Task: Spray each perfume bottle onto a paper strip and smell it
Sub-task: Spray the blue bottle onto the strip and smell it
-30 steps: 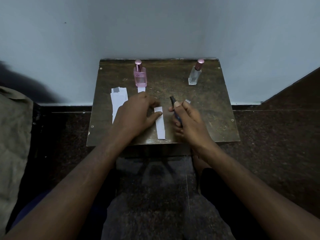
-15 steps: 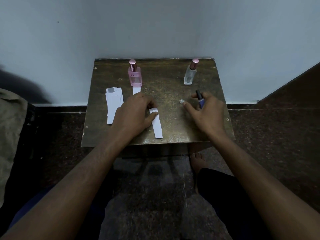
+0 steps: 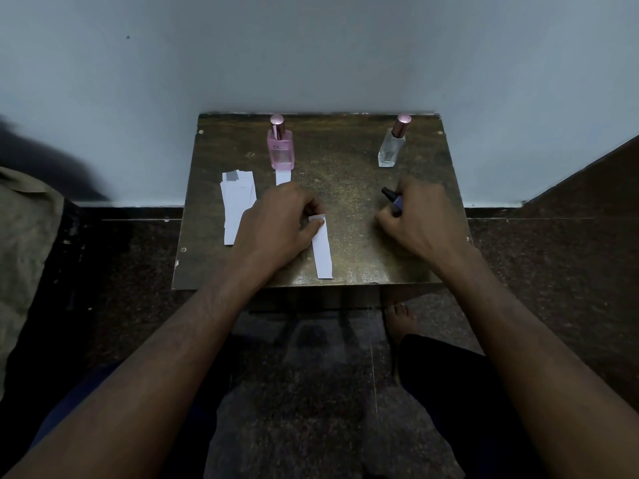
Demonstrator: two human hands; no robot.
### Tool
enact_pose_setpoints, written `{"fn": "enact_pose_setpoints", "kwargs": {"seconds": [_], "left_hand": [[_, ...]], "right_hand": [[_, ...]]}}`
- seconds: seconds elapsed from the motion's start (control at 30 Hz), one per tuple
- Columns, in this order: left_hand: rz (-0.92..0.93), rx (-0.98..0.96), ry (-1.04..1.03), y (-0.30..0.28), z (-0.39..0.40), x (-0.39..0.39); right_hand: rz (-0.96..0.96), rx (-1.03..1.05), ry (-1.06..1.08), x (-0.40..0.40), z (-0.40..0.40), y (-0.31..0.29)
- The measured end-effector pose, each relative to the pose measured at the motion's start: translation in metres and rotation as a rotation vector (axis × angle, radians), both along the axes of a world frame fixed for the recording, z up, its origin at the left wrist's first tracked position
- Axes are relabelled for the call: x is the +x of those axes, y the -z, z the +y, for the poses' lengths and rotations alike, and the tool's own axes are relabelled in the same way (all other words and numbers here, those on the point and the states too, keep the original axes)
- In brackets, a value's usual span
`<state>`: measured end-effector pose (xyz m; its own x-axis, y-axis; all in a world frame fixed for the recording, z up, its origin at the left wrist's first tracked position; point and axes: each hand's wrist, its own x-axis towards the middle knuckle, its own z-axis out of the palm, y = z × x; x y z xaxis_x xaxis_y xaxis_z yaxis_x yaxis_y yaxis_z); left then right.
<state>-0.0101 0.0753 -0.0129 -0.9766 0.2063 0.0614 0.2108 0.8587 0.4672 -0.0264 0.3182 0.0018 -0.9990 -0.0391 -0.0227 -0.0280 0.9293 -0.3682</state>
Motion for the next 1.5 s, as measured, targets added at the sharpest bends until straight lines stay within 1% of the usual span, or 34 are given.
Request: {"fn": "enact_pose_setpoints", "kwargs": {"seconds": [0.07, 0.17, 0.4, 0.47, 0.53, 0.57, 0.6, 0.67, 0.7, 0.73, 0.77, 0.9, 0.97, 1.07, 1.13, 1.23, 1.3, 1.37, 1.4, 1.43, 1.47, 1.5], "left_hand": [[-0.003, 0.005, -0.005, 0.001, -0.001, 0.0], [-0.013, 0.0, -0.01, 0.001, -0.001, -0.001], [-0.023, 0.013, -0.015, 0.003, -0.004, -0.001], [-0.026, 0.019, -0.016, 0.004, -0.006, -0.001], [-0.032, 0.028, -0.017, 0.003, -0.005, -0.002], [-0.038, 0.038, -0.02, 0.003, -0.004, -0.003], [-0.044, 0.054, -0.022, 0.003, -0.004, -0.005], [-0.057, 0.091, -0.032, 0.002, -0.005, -0.007], [-0.063, 0.109, -0.04, 0.003, -0.008, -0.008], [-0.071, 0.126, -0.048, 0.003, -0.01, -0.008], [-0.076, 0.139, -0.054, 0.003, -0.012, -0.008], [-0.063, 0.195, -0.062, 0.003, -0.013, -0.004], [-0.046, 0.212, -0.079, 0.001, -0.013, 0.0], [-0.053, 0.23, -0.115, 0.0, -0.014, 0.018], [-0.071, 0.262, -0.149, 0.001, -0.014, 0.034], [-0.084, 0.301, -0.156, -0.004, -0.01, 0.059], [-0.092, 0.334, -0.146, -0.011, -0.008, 0.075], [-0.103, 0.36, -0.167, -0.021, -0.013, 0.092], [-0.109, 0.367, -0.184, -0.026, -0.016, 0.101], [-0.109, 0.374, -0.199, -0.032, -0.02, 0.111], [-0.103, 0.382, -0.212, -0.037, -0.022, 0.12], [-0.087, 0.388, -0.227, -0.044, -0.024, 0.133]], "right_hand": [[-0.043, 0.069, -0.02, -0.002, -0.003, -0.004], [-0.077, 0.111, -0.025, -0.004, -0.011, -0.009], [-0.059, 0.066, 0.004, -0.009, -0.014, -0.009], [-0.003, 0.006, 0.001, -0.008, -0.008, -0.011], [0.106, -0.12, 0.031, -0.004, -0.001, -0.014], [0.134, -0.232, 0.064, -0.002, 0.002, -0.015], [0.12, -0.39, 0.096, 0.0, 0.005, -0.016], [0.001, -0.766, 0.141, 0.004, 0.004, -0.018], [-0.06, -0.905, 0.148, 0.007, 0.0, -0.02], [-0.1, -0.978, 0.138, 0.011, -0.004, -0.02], [-0.116, -0.991, 0.109, 0.016, -0.008, -0.019], [-0.09, -0.855, -0.04, 0.038, -0.017, -0.011], [-0.112, -0.907, -0.064, 0.049, -0.022, -0.004], [-0.245, -1.158, -0.02, 0.072, -0.032, -0.001], [-0.328, -1.403, 0.005, 0.089, -0.042, -0.005], [-0.41, -1.742, -0.028, 0.11, -0.049, -0.018], [-0.47, -1.891, -0.062, 0.124, -0.052, -0.024], [-0.498, -1.991, -0.075, 0.14, -0.059, -0.032], [-0.487, -2.001, -0.06, 0.149, -0.063, -0.039], [-0.444, -1.946, -0.031, 0.158, -0.066, -0.047], [-0.357, -1.81, -0.01, 0.167, -0.066, -0.055], [-0.232, -1.598, -0.004, 0.179, -0.064, -0.065]]}}
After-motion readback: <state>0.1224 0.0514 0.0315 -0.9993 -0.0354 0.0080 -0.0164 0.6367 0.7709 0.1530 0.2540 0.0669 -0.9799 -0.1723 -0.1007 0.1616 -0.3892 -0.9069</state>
